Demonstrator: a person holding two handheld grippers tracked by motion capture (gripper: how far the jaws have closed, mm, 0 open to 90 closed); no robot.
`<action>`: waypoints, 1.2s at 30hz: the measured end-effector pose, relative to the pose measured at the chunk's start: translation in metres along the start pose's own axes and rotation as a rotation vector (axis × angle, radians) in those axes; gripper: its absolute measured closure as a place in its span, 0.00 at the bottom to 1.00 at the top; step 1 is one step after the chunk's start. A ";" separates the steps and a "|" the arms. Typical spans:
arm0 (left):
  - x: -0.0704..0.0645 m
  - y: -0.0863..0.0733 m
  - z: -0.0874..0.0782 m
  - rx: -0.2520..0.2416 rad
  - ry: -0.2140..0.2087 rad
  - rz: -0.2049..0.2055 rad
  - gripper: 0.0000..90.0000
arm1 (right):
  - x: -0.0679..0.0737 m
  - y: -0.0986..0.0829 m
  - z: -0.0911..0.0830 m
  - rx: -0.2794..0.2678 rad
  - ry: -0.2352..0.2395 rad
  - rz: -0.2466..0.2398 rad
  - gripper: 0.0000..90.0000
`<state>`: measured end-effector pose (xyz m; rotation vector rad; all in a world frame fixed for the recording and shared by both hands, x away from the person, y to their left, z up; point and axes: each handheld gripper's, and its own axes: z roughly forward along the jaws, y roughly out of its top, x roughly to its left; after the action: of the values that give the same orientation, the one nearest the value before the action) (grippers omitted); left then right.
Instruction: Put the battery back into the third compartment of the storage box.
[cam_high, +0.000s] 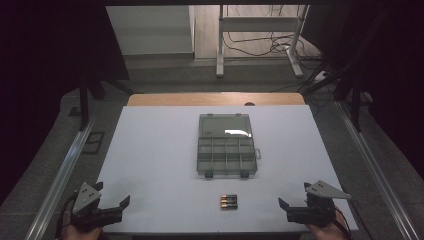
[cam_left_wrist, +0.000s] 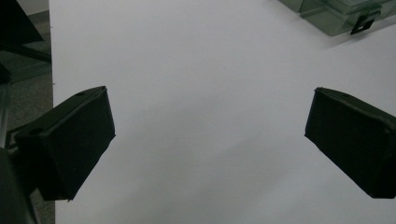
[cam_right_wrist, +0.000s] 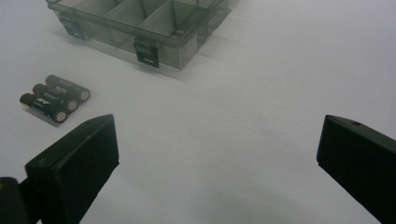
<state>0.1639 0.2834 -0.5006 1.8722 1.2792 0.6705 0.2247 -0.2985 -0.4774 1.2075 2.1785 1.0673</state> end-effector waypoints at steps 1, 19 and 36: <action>0.000 0.000 -0.001 -0.002 -0.001 -0.001 0.02 | 0.000 0.000 0.001 0.005 0.003 0.000 0.00; 0.004 -0.001 -0.002 -0.044 -0.027 -0.017 0.00 | 0.002 0.001 0.002 0.035 -0.001 -0.019 0.00; 0.003 0.000 0.001 -0.016 -0.022 -0.016 0.00 | 0.006 0.006 0.006 0.067 0.020 -0.040 0.00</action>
<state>0.1658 0.2859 -0.5010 1.8494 1.2696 0.6479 0.2283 -0.2887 -0.4762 1.1814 2.2606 1.0022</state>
